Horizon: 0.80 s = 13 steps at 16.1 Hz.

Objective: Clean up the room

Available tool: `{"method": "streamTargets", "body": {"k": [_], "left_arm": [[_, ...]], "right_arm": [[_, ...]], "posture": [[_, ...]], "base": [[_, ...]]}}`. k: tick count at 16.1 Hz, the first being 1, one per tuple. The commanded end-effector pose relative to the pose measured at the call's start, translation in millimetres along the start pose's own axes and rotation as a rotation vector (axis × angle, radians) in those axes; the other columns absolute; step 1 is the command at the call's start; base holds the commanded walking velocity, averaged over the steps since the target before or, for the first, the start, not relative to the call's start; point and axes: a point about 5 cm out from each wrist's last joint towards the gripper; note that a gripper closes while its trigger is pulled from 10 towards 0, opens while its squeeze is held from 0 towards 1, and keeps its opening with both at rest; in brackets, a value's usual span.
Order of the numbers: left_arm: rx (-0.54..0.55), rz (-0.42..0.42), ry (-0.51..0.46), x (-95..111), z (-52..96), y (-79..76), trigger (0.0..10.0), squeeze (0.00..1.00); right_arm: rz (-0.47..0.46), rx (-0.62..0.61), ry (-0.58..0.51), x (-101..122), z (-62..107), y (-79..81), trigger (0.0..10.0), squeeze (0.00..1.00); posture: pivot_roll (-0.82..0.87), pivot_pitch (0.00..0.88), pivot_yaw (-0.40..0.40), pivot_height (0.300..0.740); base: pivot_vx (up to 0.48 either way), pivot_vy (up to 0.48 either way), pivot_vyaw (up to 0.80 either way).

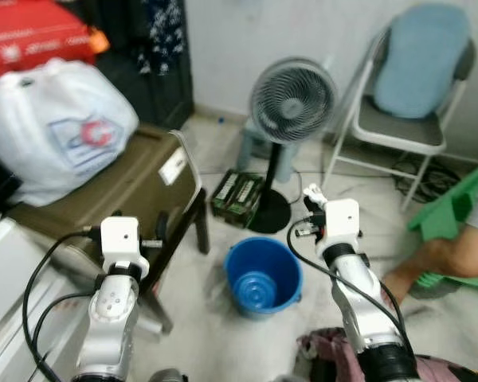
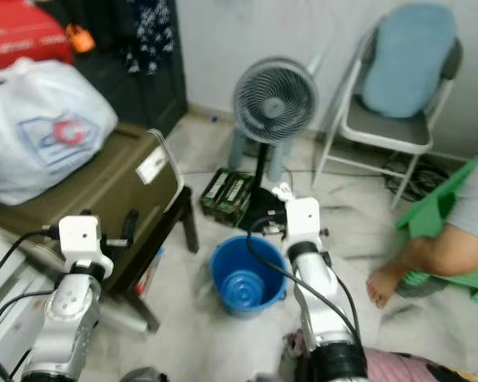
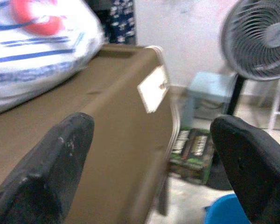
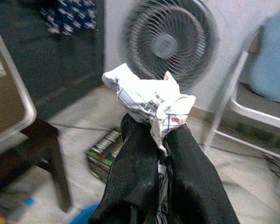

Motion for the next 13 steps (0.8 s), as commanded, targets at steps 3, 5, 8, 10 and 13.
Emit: {"method": "streamTargets", "body": {"k": [3,5,8,10,13], "left_arm": [[-0.020,-0.003,-0.006,1.4,-0.3,-6.2,10.0,0.00],[-0.020,-0.003,-0.006,1.4,-0.5,-6.4,10.0,0.00],[-0.019,-0.004,-0.006,1.2,-1.0,-6.7,10.0,0.00],[-0.018,-0.004,-0.006,1.2,-1.2,-6.8,10.0,0.00],[-0.020,-0.010,-0.011,1.8,-1.0,-6.6,10.0,0.00]], "right_arm": [[0.013,0.003,-0.012,2.9,-0.4,-3.1,10.0,0.00],[0.010,-0.001,-0.010,2.6,-0.6,-2.8,10.0,0.00],[0.016,-0.001,-0.011,3.2,-1.9,-3.1,10.0,0.00],[0.019,0.003,-0.014,3.6,-2.4,-2.8,10.0,0.00],[0.017,0.003,-0.014,3.5,-2.9,-2.1,10.0,0.00]], "posture": [[0.00,0.046,-0.039,0.740],[0.00,0.045,-0.040,0.740],[0.01,0.042,-0.042,0.740],[0.01,0.041,-0.042,0.740],[0.01,0.040,-0.040,0.740]], "base": [[0.246,0.000,0.27],[0.000,0.000,0.80],[0.000,0.000,0.47],[0.000,0.000,0.56],[0.165,0.000,0.52]]}}
Point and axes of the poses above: a point about 5 cm out from each wrist's last joint towards the gripper, its own z axis pointing back from the gripper into the wrist, its own x axis along the axis of the wrist's last joint, y = z × x, and after that the axes turned 13 degrees about -z, right-handed
